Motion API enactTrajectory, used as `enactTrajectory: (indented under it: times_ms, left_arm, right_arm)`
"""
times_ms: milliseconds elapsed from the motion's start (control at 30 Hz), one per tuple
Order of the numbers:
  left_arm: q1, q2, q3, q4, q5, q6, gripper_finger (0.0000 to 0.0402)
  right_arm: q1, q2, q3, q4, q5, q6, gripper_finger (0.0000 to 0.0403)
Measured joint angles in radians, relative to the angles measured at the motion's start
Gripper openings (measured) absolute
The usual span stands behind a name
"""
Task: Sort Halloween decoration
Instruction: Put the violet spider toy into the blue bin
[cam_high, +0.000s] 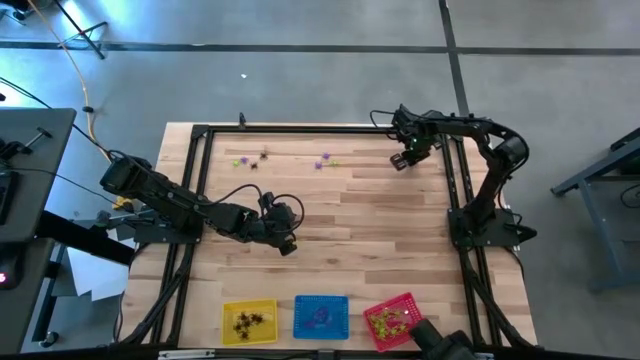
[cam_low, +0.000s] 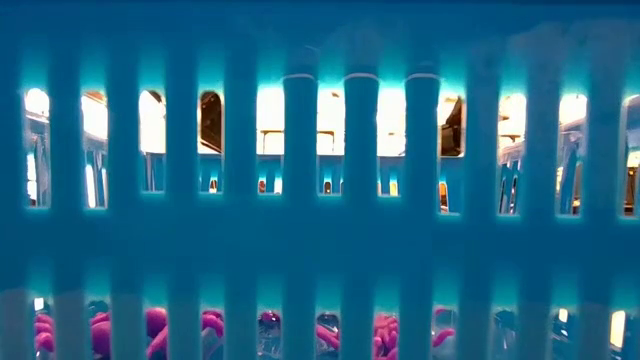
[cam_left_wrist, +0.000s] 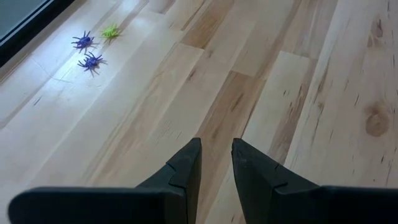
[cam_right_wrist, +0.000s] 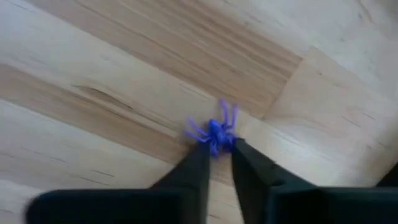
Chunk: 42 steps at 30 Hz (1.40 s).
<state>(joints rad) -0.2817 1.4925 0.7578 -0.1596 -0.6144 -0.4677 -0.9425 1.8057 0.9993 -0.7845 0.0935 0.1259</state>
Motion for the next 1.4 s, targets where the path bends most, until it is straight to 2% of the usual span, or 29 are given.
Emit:
enactTrajectory:
  times_ms: [100,400,633,867,1100,1267,1400]
  left_arm:
    - [0.0,0.0,0.0,0.0,0.0,0.0,0.0078]
    - [0.0,0.0,0.0,0.0,0.0,0.001,0.0078]
    - [0.0,0.0,0.0,0.0,0.0,-0.001,0.0078]
    - [0.0,0.0,0.0,0.0,0.0,-0.01,0.0078]
    - [0.0,0.0,0.0,0.0,0.0,-0.01,0.0078]
    - [0.0,0.0,0.0,0.0,0.0,-0.011,0.0078]
    - [0.0,0.0,0.0,0.0,0.001,-0.012,0.0078]
  right_arm:
    - [0.0,0.0,0.0,0.001,-0.012,-0.003,0.0011]
    - [0.0,0.006,0.027,-0.032,-0.019,0.006,0.0002]
    - [0.011,0.013,0.12,-0.154,-0.018,0.033,0.0001]
    - [0.107,0.011,0.236,-0.336,-0.022,0.058,0.0]
    - [0.334,0.008,0.336,-0.503,-0.049,0.134,0.0]
    - [0.591,0.007,0.384,-0.526,-0.127,0.216,0.0]
    - [0.82,0.006,0.422,-0.479,-0.166,0.306,0.0]
